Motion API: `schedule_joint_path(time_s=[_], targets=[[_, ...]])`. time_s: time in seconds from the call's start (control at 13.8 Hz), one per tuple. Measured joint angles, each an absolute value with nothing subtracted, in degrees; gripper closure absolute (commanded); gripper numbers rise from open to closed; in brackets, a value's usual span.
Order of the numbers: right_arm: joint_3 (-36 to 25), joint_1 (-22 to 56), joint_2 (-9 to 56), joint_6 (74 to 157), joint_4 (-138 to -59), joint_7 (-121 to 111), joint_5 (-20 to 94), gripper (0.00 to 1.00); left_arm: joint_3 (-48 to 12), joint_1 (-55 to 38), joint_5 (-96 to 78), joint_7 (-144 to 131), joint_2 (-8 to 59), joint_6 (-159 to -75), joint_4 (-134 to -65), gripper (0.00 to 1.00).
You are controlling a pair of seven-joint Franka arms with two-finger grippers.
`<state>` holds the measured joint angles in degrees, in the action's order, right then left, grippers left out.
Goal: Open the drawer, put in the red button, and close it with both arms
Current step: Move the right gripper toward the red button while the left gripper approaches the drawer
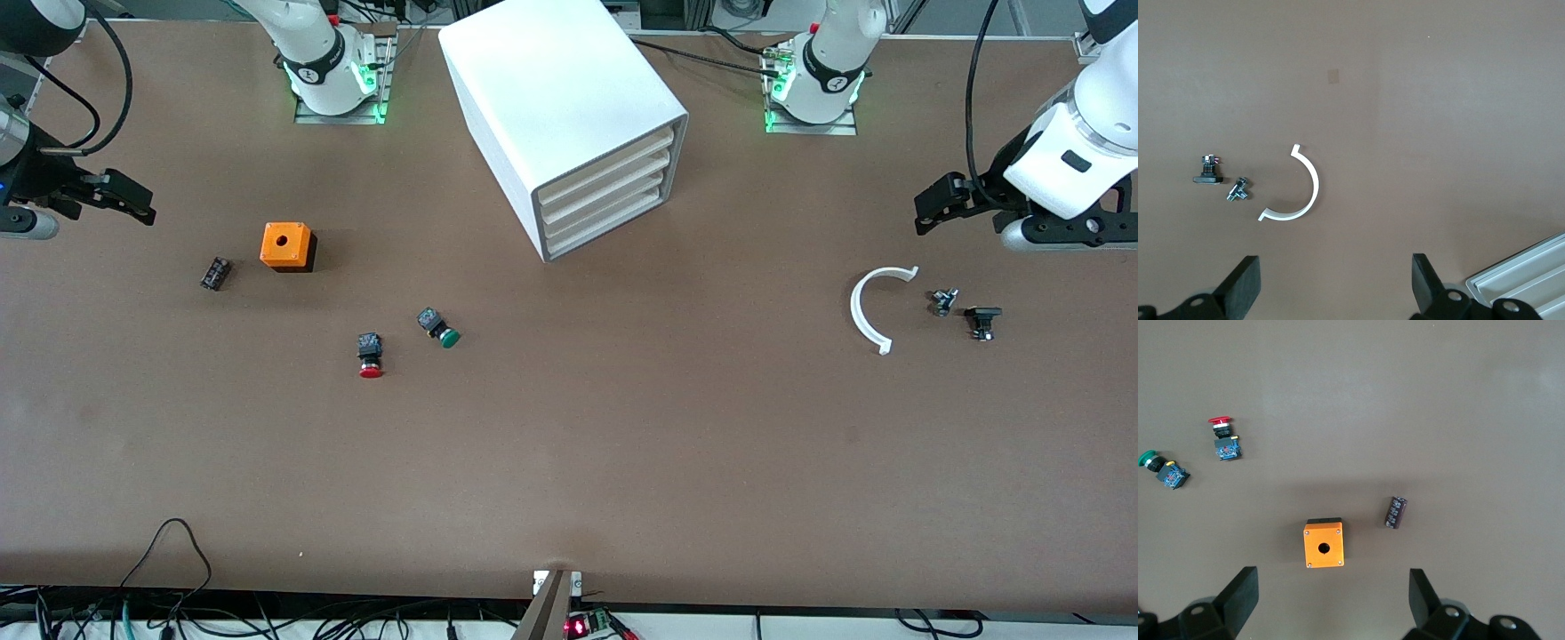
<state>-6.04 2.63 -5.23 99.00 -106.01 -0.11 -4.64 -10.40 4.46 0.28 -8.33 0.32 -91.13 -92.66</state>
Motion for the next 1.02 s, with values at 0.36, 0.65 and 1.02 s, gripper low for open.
schedule_joint_path(time_s=[0.36,0.65,1.02], targets=[[-6.0,2.6,-5.2,99.0,-106.0,-0.2,-4.6,0.0,-10.4,4.5,0.3,-7.3,0.3,-91.1,-92.6,0.0],[-6.0,2.6,-5.2,99.0,-106.0,-0.2,-4.6,0.0,-10.4,4.5,0.3,-7.2,0.3,-91.1,-92.6,0.0],[-6.1,2.6,-5.2,99.0,-106.0,-0.2,-4.6,0.0,-10.4,4.5,0.3,-7.2,1.3,-91.1,-92.6,0.0]])
